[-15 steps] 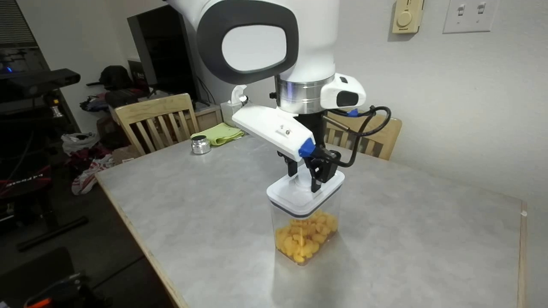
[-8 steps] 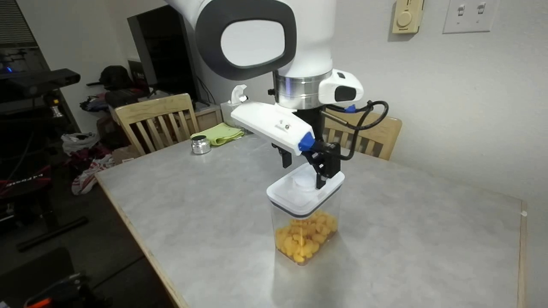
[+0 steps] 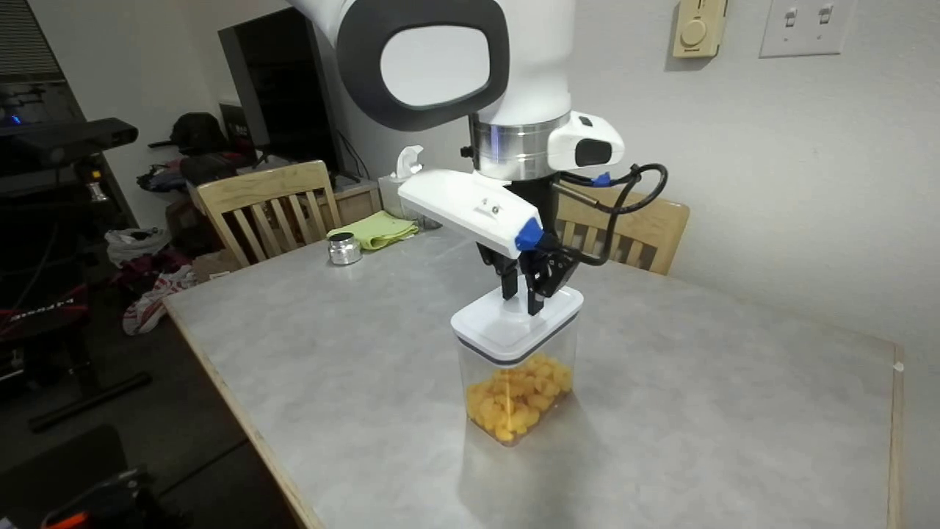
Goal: Put the white lid on top of the food container
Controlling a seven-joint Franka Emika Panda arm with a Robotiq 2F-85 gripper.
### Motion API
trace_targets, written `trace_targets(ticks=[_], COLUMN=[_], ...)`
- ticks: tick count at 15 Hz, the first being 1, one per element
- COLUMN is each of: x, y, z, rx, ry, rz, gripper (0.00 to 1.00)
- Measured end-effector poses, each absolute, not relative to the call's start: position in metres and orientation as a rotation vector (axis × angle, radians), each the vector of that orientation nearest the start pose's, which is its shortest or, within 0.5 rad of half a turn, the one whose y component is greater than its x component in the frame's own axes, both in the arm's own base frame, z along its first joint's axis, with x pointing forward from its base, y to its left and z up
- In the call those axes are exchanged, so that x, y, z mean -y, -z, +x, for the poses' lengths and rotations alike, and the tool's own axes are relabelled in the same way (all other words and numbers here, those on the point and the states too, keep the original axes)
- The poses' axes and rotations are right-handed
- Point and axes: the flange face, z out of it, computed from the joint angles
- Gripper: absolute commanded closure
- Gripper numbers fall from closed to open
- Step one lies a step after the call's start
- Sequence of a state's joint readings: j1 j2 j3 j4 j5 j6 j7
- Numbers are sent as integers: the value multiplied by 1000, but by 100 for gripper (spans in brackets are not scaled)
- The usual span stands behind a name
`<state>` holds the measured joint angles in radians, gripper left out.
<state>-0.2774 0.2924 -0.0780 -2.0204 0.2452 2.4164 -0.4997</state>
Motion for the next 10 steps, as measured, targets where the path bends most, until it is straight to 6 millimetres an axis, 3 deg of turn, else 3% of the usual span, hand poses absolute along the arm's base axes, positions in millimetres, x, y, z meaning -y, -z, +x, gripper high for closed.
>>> trace_targets(ticks=[1, 2, 10], x=[209, 209, 209], y=[-317, -317, -319], z=[571, 571, 572], rx=[-40, -40, -36], ry=[242, 242, 247], rz=[-3040, -3040, -3043], gripper=[98, 99, 100])
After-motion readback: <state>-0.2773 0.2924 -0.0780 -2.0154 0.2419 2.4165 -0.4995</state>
